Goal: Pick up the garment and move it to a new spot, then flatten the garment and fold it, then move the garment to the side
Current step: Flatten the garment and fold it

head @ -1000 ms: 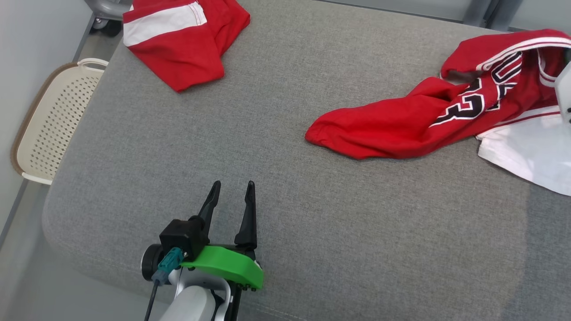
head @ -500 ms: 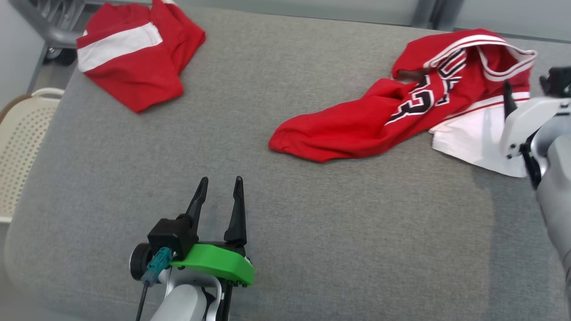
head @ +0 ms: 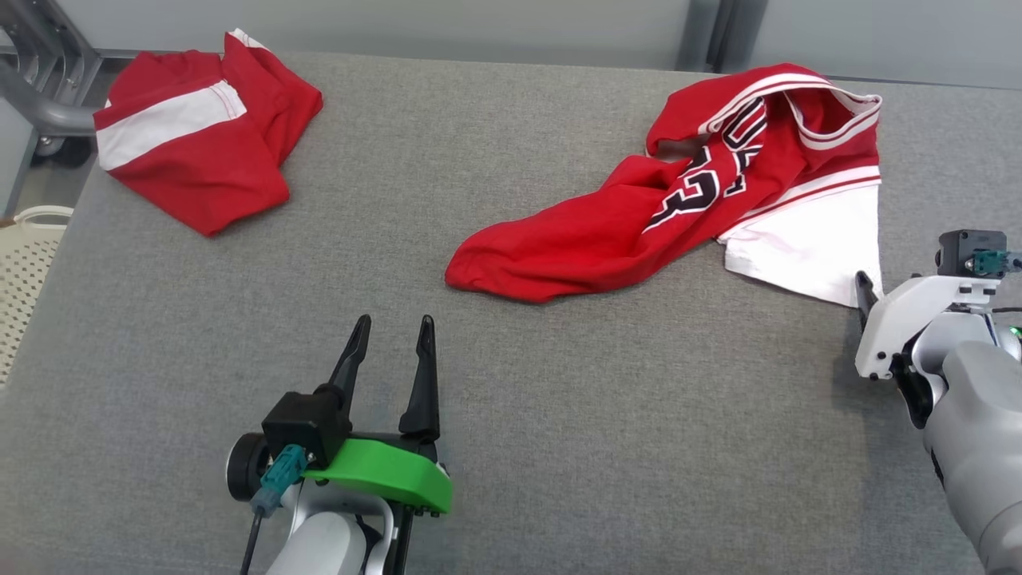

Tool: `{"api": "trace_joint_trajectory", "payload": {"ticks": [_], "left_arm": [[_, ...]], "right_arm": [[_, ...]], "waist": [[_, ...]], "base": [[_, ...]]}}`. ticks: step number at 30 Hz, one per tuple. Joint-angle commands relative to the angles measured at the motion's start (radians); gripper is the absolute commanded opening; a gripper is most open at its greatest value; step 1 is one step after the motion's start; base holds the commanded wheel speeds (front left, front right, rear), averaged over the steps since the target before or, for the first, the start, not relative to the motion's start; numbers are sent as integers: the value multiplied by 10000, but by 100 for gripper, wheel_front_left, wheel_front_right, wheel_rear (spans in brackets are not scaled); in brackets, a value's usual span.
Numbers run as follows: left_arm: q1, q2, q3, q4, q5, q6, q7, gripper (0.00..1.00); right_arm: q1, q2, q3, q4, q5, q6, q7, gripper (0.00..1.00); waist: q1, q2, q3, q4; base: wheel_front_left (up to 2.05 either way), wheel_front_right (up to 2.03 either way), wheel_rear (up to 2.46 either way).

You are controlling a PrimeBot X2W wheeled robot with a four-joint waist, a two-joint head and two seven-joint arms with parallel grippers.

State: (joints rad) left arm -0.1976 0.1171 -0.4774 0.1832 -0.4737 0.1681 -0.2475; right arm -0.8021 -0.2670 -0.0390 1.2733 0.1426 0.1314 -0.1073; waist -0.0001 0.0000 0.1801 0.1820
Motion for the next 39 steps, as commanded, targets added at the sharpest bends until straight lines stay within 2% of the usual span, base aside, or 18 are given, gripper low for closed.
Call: {"api": "trace_joint_trajectory", "payload": {"ticks": [1,7,8,9,10,11,12,18,21,25,28,32,36,39], "left_arm": [[-45,95,29,-38,85,38,0,100],[32,157,73,-93,-7,112,38,100],[50,162,82,-103,-26,128,36,100],[67,164,89,-112,-39,144,33,100],[87,171,91,-123,-57,155,31,100],[103,179,98,-129,-71,163,28,100],[115,186,105,-133,-78,164,26,100],[212,201,115,-113,-132,196,3,100],[256,220,111,-102,-161,231,-7,100],[421,246,134,-80,-241,269,-6,100],[508,282,187,-119,-292,327,-10,100],[648,345,249,-201,-358,383,-10,100],[708,417,316,-280,-401,449,-17,100],[736,449,332,-317,-416,475,4,100]], "right_arm": [[135,-3,-5,20,152,-13,44,100],[462,99,129,29,671,-9,377,100],[490,120,193,5,720,-7,423,82],[515,114,270,-22,750,-6,446,49],[538,119,387,-46,732,-6,485,39],[556,139,495,-72,730,-6,527,4],[567,172,570,-102,775,-6,549,0],[524,78,956,-540,1013,-10,336,0],[728,251,1128,-1084,1421,-9,118,0],[1288,444,1631,-2073,2058,-9,482,0],[2011,457,2142,-3446,2684,-9,965,0],[3275,-110,2399,-6042,3364,-9,1848,0],[4853,-632,1778,-8900,3523,-9,3024,0],[6181,-467,968,-10735,3438,-7,3927,0]], "waist": [[1,0,79,145],[1,0,142,471],[1,0,146,493],[1,0,146,508],[1,0,142,515],[1,0,130,511],[1,0,109,496],[1,0,-58,218],[1,0,-224,-44],[1,0,-424,-379],[1,0,-555,-702],[1,0,-669,-1136],[1,0,-747,-1499],[1,0,-767,-1677]], "base": [[0,0,0],[0,0,0],[0,0,0],[0,0,0],[0,0,0],[0,0,0],[0,0,0],[0,0,0],[0,0,0],[0,0,0],[0,0,0],[0,0,0],[0,0,0],[0,0,0]]}}
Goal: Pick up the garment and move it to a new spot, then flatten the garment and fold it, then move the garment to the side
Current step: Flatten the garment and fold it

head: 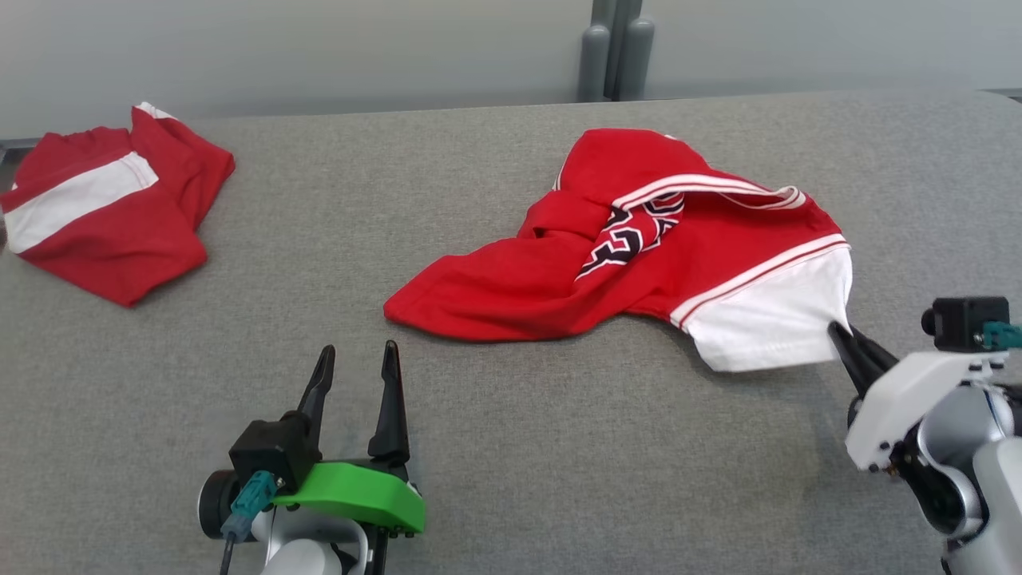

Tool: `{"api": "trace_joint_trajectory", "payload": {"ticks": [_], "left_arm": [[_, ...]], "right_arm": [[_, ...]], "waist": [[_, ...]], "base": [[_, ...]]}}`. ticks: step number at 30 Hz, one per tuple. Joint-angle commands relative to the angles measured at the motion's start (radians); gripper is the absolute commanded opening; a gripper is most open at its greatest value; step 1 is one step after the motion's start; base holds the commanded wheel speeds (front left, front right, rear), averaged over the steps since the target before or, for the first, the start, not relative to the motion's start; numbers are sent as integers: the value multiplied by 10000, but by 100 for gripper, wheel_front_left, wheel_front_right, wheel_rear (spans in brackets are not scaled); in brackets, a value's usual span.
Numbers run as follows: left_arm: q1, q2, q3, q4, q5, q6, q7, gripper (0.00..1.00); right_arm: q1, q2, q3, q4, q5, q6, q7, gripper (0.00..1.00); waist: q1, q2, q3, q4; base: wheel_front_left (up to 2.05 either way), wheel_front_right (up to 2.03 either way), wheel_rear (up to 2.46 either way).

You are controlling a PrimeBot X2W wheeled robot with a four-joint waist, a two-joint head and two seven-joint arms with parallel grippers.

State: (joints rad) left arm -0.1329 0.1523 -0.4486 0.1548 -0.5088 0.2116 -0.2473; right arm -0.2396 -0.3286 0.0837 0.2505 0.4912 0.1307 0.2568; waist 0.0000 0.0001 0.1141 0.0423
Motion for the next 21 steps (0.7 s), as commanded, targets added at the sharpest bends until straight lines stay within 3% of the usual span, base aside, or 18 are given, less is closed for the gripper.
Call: {"api": "trace_joint_trajectory", "payload": {"ticks": [1,5,9,12,21], "left_arm": [[90,96,44,-33,-65,40,2,100],[52,124,31,-33,-90,33,28,100],[54,181,-2,-17,-100,32,84,100],[59,206,-33,19,-114,24,101,100],[255,277,-119,207,-167,52,154,100]], "right_arm": [[556,148,-259,-507,-48,1,286,0],[1902,801,-1238,-1861,-480,1,1009,0],[2630,1589,-1715,-2387,-742,1,1264,0],[2850,1982,-1885,-2302,-845,1,1124,0],[3171,2351,-1860,-1308,-1049,1,237,1]], "waist": [[0,-1,-107,-280],[0,-1,-118,-392],[0,-1,-170,-458],[0,-1,-214,-476],[0,-1,-430,-497]], "base": [[0,0,0],[0,0,0],[0,0,0],[0,0,0],[0,0,0]]}}
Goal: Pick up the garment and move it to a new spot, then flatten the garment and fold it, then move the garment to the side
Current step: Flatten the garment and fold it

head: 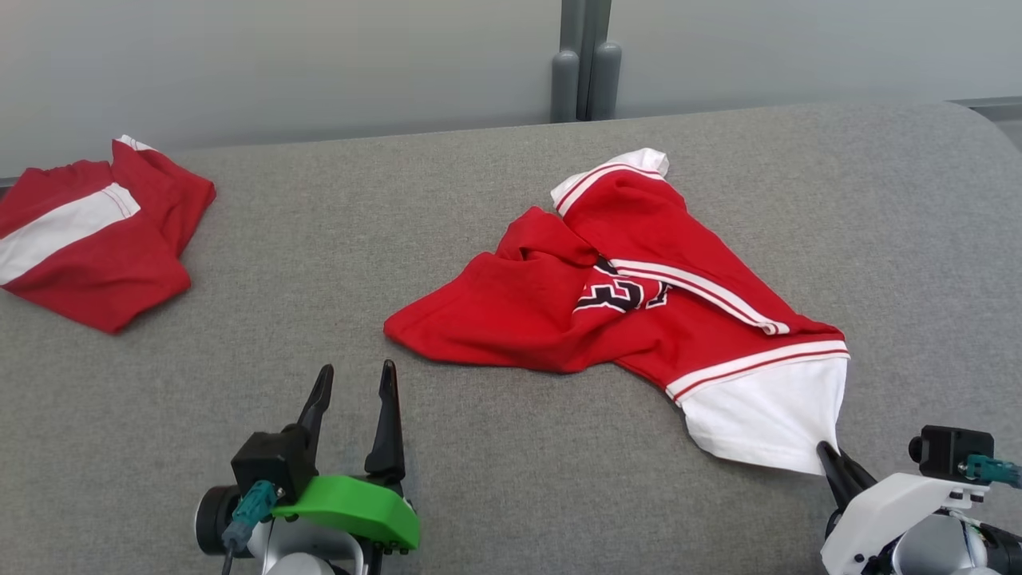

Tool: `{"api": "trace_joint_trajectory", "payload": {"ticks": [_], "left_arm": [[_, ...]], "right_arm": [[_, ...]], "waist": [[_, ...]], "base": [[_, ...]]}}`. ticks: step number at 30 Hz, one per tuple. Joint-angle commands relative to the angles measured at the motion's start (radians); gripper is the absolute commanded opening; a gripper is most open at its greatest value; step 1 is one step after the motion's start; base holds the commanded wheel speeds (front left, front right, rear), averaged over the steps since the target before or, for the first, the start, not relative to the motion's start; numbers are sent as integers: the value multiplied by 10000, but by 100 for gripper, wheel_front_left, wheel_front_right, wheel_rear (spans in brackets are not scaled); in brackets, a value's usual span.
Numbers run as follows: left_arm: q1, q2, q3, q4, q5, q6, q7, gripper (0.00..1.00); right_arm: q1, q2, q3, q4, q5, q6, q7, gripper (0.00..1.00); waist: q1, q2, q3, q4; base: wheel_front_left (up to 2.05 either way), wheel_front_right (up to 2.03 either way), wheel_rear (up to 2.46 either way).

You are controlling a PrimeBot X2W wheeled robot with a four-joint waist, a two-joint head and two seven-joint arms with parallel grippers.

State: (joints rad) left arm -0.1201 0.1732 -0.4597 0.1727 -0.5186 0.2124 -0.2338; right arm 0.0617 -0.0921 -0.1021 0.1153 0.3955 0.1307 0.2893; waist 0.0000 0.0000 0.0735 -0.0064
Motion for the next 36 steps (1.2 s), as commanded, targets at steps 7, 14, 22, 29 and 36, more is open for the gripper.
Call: {"api": "trace_joint_trajectory", "payload": {"ticks": [7,14,22,29,36], "left_arm": [[235,64,-18,122,-189,56,44,100],[-179,87,84,576,-305,-51,77,100],[-733,-241,207,1773,-931,-467,408,100],[-1890,-542,641,3825,-1672,-792,783,100],[-2994,-736,1293,5730,-2451,-912,959,100]], "right_arm": [[201,22,6,334,-384,1,-881,100],[274,-160,-274,-105,-779,1,-1021,100],[-166,-44,-328,-1172,-1132,1,-1402,100],[-605,-27,228,-1832,-1242,1,-1735,100],[-988,-28,709,-2206,-1248,1,-1958,100]], "waist": [[0,0,-138,-192],[0,0,-134,-558],[0,0,-6,-894],[0,0,350,-1362],[0,0,781,-1849]], "base": [[0,0,0],[0,0,0],[0,0,0],[0,0,0],[0,0,0]]}}
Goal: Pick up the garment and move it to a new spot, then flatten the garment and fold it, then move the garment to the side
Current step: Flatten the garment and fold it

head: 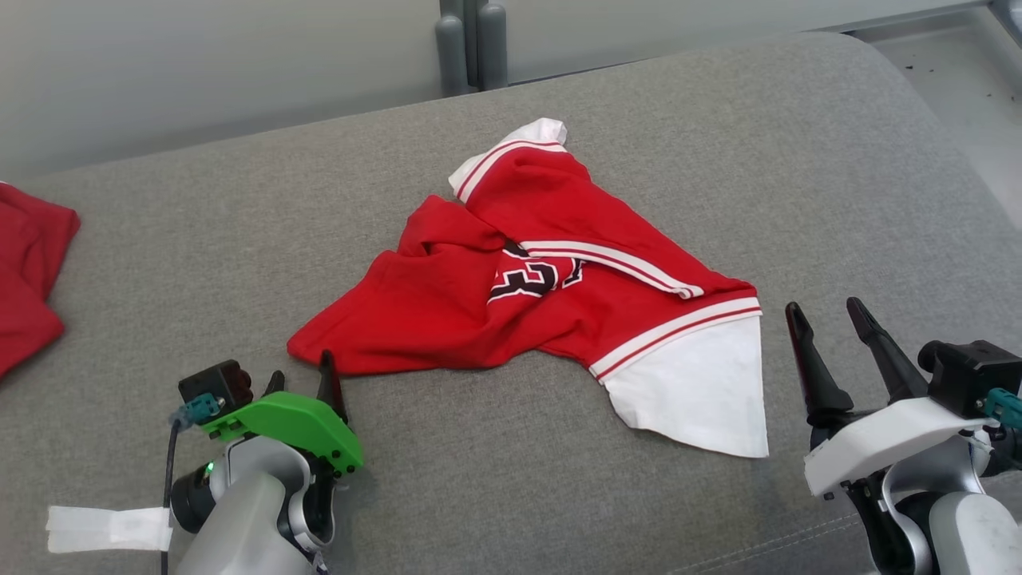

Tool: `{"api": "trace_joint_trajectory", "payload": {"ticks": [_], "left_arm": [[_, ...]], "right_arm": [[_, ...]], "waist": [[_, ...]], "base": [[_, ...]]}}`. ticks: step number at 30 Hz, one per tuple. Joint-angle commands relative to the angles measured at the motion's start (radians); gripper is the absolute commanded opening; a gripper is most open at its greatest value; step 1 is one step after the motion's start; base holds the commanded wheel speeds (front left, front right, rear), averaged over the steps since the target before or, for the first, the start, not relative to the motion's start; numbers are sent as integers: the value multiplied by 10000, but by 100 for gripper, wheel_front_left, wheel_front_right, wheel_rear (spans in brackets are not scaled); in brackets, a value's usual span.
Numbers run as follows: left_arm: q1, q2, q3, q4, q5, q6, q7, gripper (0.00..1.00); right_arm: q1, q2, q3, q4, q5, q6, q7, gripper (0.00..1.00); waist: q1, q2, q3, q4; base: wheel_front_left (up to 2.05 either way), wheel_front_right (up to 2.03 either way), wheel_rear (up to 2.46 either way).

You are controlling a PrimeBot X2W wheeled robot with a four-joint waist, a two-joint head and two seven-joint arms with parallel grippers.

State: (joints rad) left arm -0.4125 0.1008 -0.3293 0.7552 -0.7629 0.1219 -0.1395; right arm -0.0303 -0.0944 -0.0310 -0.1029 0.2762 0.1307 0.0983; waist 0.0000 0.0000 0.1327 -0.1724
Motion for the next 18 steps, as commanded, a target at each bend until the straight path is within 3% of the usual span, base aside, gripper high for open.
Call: {"api": "trace_joint_trajectory", "payload": {"ticks": [1,4,5,7,8,10,11,18], "left_arm": [[-196,-26,27,155,-81,-67,48,100],[-520,-74,147,745,-301,-189,96,100],[-598,-97,175,913,-337,-248,97,89],[-725,-149,217,1203,-445,-375,8,49],[-787,-174,239,1300,-500,-459,-53,42],[-940,-229,304,1466,-613,-605,-275,9],[-991,-246,290,1552,-628,-656,-345,0],[-974,-349,227,1653,-522,-994,-1019,0]], "right_arm": [[-108,1,24,-62,-53,1,-76,100],[-211,18,85,-136,-54,1,-163,100],[-198,27,105,-153,-49,1,-193,100],[-197,40,115,-176,-42,1,-227,100],[-202,40,108,-188,-44,1,-229,100],[-204,44,59,-196,-61,1,-254,100],[-202,43,39,-189,-81,1,-278,100],[-161,77,17,-97,-137,1,-351,100]], "waist": [[0,0,232,-239],[0,0,331,-366],[0,0,353,-397],[0,0,395,-432],[0,0,410,-438],[0,0,421,-426],[0,0,416,-410],[0,0,208,97]], "base": [[0,0,0],[0,0,0],[0,0,0],[0,0,0],[0,0,0],[0,0,0],[0,0,0],[0,0,0]]}}
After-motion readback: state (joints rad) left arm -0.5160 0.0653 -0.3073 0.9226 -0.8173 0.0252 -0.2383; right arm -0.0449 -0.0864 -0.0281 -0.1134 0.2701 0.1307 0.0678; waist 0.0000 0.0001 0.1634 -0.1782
